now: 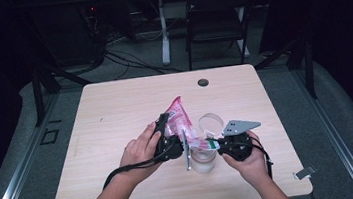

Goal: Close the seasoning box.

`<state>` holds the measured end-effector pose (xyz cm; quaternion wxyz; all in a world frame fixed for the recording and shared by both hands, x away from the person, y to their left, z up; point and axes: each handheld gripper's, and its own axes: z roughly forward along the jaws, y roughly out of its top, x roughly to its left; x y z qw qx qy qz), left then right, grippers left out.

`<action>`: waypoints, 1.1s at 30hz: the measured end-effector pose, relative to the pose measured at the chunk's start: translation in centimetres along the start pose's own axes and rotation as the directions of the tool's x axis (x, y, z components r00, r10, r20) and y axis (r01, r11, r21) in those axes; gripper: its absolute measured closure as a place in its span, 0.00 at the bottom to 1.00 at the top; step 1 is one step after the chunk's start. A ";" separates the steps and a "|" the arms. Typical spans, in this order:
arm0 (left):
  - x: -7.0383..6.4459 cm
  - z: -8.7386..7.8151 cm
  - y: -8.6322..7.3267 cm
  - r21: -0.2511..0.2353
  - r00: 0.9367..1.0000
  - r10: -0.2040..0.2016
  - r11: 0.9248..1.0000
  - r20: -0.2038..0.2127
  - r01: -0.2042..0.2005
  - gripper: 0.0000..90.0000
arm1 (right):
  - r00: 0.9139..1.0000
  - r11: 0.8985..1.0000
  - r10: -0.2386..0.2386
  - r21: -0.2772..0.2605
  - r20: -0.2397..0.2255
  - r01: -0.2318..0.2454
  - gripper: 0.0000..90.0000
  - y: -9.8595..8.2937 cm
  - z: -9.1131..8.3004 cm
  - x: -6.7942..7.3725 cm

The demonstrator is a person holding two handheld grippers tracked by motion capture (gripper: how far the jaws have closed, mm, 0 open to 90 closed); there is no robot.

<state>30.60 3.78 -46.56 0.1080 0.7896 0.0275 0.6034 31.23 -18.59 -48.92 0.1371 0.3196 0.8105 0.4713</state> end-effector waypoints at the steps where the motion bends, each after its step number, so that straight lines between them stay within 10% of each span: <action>1: 0.0 0.0 0.0 0.000 1.000 0.000 1.000 0.000 0.000 0.68 | 1.000 1.000 0.001 -0.001 0.001 -0.001 1.00 0.0 0.0 0.0; 33: 0.0 0.0 0.1 -0.005 1.000 -0.003 1.000 -0.004 0.003 0.68 | 1.000 1.000 0.000 -0.001 0.004 0.000 1.00 0.0 -0.1 0.0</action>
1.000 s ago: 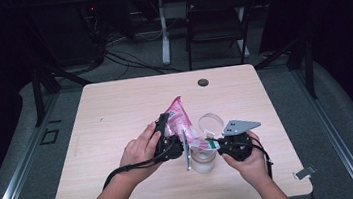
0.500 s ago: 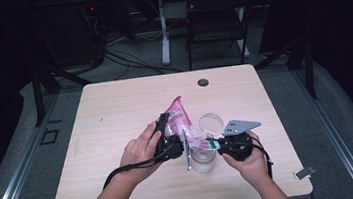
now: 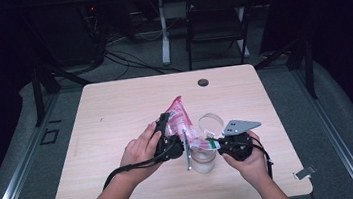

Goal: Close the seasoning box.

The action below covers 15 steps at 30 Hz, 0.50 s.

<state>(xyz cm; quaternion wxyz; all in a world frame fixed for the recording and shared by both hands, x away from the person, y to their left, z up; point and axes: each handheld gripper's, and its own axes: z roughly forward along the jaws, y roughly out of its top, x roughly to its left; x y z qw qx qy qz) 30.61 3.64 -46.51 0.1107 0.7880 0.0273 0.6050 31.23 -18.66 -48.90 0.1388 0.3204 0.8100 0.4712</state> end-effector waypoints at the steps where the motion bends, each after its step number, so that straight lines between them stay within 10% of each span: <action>1: 0.0 0.0 0.0 0.000 1.000 0.001 1.000 0.000 -0.001 0.68 | 1.000 1.000 0.000 0.000 0.001 0.000 1.00 0.0 0.0 0.0; 15: -0.1 0.1 0.2 0.000 1.000 0.002 1.000 -0.001 -0.002 0.68 | 1.000 1.000 0.006 -0.002 0.005 -0.006 1.00 0.0 -0.1 -0.2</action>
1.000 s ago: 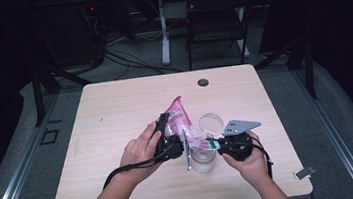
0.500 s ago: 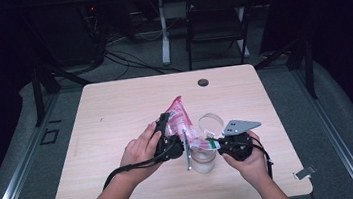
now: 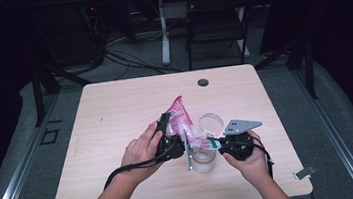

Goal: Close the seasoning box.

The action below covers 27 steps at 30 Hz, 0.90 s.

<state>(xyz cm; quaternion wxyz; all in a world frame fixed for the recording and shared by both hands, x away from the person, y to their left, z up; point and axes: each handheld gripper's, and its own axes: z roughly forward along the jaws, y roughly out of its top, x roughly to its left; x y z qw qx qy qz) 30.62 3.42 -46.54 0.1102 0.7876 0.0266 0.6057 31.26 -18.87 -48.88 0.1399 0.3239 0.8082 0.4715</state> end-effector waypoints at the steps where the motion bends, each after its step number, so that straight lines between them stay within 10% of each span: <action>1: 0.0 0.0 0.0 -0.001 1.000 0.001 1.000 0.000 -0.001 0.68 | 1.000 1.000 0.000 0.000 0.000 0.000 1.00 0.0 0.0 0.0; 27: -0.1 0.1 0.3 -0.006 1.000 0.005 1.000 0.003 -0.005 0.68 | 1.000 1.000 0.005 0.005 0.006 -0.005 1.00 -0.2 -0.1 -0.2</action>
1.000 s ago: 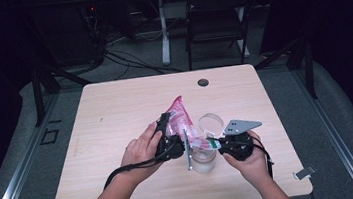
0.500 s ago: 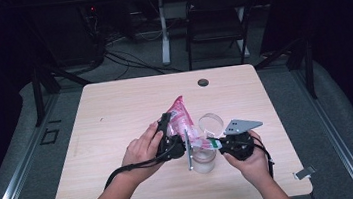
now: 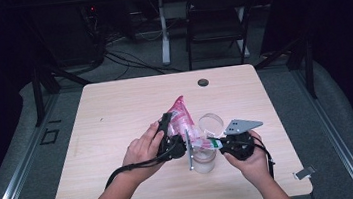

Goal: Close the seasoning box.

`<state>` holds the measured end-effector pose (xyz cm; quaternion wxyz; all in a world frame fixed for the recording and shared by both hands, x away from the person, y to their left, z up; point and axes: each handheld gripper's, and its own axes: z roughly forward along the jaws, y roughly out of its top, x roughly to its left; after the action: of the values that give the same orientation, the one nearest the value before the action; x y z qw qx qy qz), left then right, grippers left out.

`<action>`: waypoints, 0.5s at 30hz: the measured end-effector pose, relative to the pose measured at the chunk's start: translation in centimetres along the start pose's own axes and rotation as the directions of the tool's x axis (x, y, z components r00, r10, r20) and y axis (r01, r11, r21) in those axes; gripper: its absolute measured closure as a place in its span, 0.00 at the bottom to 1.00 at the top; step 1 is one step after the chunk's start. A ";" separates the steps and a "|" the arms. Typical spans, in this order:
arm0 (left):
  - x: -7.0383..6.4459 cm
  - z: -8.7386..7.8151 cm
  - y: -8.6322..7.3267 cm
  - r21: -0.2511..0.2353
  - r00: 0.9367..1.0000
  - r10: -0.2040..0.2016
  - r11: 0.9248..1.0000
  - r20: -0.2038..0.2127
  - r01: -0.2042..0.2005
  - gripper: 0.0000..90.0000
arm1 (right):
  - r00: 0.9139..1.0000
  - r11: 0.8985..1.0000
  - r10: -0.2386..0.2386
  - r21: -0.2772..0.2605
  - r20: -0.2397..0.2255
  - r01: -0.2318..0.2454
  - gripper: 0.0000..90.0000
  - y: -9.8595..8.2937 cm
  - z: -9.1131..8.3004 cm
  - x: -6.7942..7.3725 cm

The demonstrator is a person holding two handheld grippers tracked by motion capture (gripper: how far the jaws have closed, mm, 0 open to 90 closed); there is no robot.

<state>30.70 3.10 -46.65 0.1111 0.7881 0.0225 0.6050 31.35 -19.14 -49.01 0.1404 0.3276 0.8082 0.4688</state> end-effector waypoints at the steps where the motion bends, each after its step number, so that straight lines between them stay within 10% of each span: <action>1: 0.0 0.0 0.0 0.000 1.000 0.001 1.000 0.000 -0.001 0.68 | 1.000 1.000 0.000 0.001 0.000 0.000 1.00 0.0 0.0 0.0; 15: 0.1 0.0 0.2 -0.005 1.000 0.006 1.000 -0.005 -0.006 0.68 | 1.000 1.000 0.003 0.000 0.001 -0.003 1.00 0.0 0.0 -0.1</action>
<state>30.71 2.96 -46.57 0.1112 0.7863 0.0188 0.6074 31.37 -19.22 -49.01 0.1402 0.3289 0.8078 0.4687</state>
